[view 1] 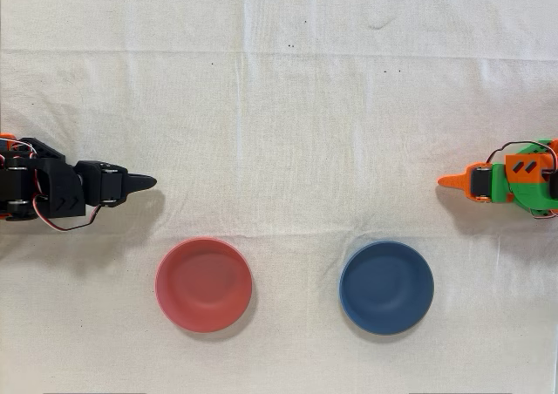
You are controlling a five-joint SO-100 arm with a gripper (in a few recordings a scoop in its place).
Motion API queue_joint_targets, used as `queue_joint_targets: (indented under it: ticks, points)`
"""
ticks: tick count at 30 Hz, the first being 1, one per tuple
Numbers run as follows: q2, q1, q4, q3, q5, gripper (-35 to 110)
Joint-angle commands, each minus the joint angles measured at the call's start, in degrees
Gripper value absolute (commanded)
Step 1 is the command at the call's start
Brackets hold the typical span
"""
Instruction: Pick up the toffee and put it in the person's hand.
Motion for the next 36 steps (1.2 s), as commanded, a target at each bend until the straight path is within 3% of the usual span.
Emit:
queue_joint_targets:
  ticks: [1, 36]
  points:
    - [3.7, 0.3, 0.5, 0.8, 0.7, 0]
    - [4.2, -0.2, -5.4, 10.3, -1.2, 0]
